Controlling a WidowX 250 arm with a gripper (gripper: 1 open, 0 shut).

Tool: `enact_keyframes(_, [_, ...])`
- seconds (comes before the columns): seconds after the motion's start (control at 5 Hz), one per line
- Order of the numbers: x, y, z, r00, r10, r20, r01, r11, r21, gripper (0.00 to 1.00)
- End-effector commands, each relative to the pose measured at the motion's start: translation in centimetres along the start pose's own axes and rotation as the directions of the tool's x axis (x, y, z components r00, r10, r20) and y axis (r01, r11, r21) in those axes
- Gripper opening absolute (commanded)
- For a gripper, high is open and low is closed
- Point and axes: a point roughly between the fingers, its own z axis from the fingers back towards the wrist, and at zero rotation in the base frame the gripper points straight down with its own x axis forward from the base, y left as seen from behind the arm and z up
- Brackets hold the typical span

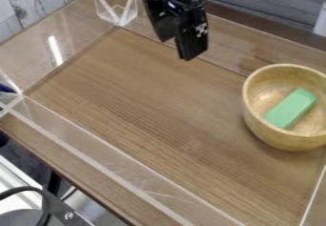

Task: Put the green block in the brown bowl

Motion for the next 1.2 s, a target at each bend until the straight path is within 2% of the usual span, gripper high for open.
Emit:
enact_keyframes(0.0, [1.3,-1.0,0.9,0.998,0.028,0.048,-0.029,0.999,0.03,1.0])
enact_keyframes(0.2, [1.7,-1.7,0.7,0.998,0.052,0.044,-0.053,0.998,0.024,1.0])
enact_keyframes(0.6, [4.5,-0.9,-1.5,0.994,-0.039,0.106,0.042,0.999,-0.024,1.0])
enact_keyframes(0.8, [6.5,-1.9,-1.8,0.988,-0.008,0.154,0.009,1.0,-0.005,1.0])
enact_keyframes(1.0, [8.8,-3.8,-2.2,0.983,-0.021,0.185,0.022,1.0,-0.005,0.0])
